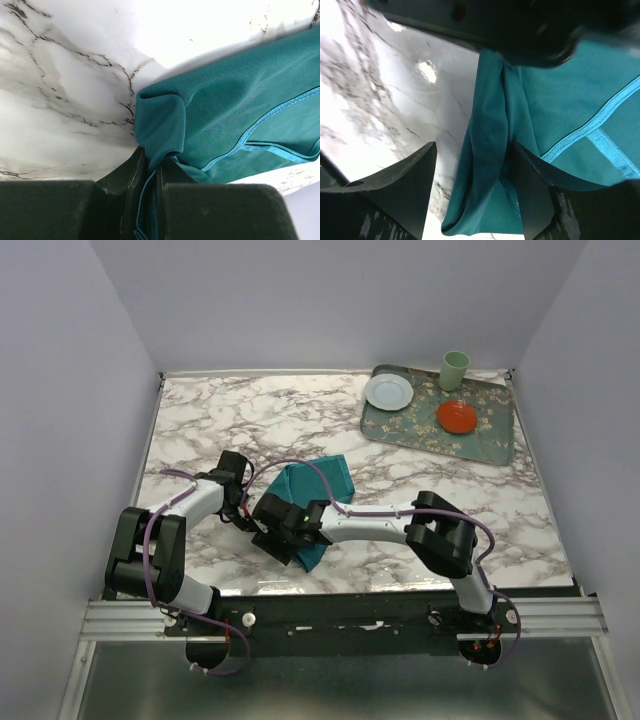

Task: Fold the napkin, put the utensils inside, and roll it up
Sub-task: Roll the napkin with the utensil

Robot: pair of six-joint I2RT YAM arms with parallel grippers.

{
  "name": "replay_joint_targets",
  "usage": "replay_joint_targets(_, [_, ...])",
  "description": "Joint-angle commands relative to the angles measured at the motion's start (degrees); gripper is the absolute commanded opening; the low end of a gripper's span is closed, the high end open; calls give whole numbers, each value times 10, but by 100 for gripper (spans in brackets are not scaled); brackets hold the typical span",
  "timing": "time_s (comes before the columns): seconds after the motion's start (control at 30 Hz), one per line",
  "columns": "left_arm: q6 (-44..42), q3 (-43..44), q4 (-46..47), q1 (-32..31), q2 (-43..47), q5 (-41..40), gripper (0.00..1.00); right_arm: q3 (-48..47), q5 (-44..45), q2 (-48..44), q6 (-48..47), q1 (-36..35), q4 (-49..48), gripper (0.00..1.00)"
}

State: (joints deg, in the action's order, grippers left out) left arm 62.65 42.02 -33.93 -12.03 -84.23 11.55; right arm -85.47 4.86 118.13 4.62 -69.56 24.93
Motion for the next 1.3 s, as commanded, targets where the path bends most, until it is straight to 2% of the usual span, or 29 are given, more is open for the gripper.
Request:
replay_joint_targets(0.0, [7,-4,-9,-4,-3,-1,0,24,56,18,28,-7,-19,63])
replay_joint_targets(0.2, [10,-13,-9,-4,7,0,0,54,48,26,56,-7,-39,45])
replay_joint_targets(0.37, [-5,-16,-9,5,20,-4,2,81,8,12,65,6,-61,17])
replay_joint_targets(0.43, [-17,-7,-11,10,37,-15,17,94,-46,7,65,23,-84,5])
replay_joint_targets(0.47, [-30,-4,-12,13,46,-17,33,102,-70,3,64,28,-91,1])
replay_joint_targets(0.53, [-47,7,-11,17,73,-28,48,103,-138,7,60,43,-99,0])
replay_joint_targets(0.57, [-54,9,-11,23,82,-32,59,102,-160,13,61,49,-100,0])
replay_joint_targets(0.6, [-68,10,-10,27,91,-33,62,106,-215,15,65,55,-102,1])
replay_joint_targets(0.7, [-92,5,-8,45,129,-40,68,104,-308,27,72,86,-117,1])
replay_joint_targets(0.87, [-156,5,-10,64,192,-22,68,96,-433,49,78,136,-114,1])
replay_joint_targets(1.0, [-141,-15,-13,60,244,-6,68,81,-526,81,83,166,-105,1])
replay_joint_targets(1.13, [-110,-51,-13,34,262,7,68,60,-578,117,97,197,-102,1])
replay_joint_targets(1.23, [-104,-56,-7,0,260,-13,56,42,-611,146,108,209,-101,1])
replay_joint_targets(1.27, [-105,-55,-4,-11,256,-17,49,37,-617,156,112,209,-101,1])
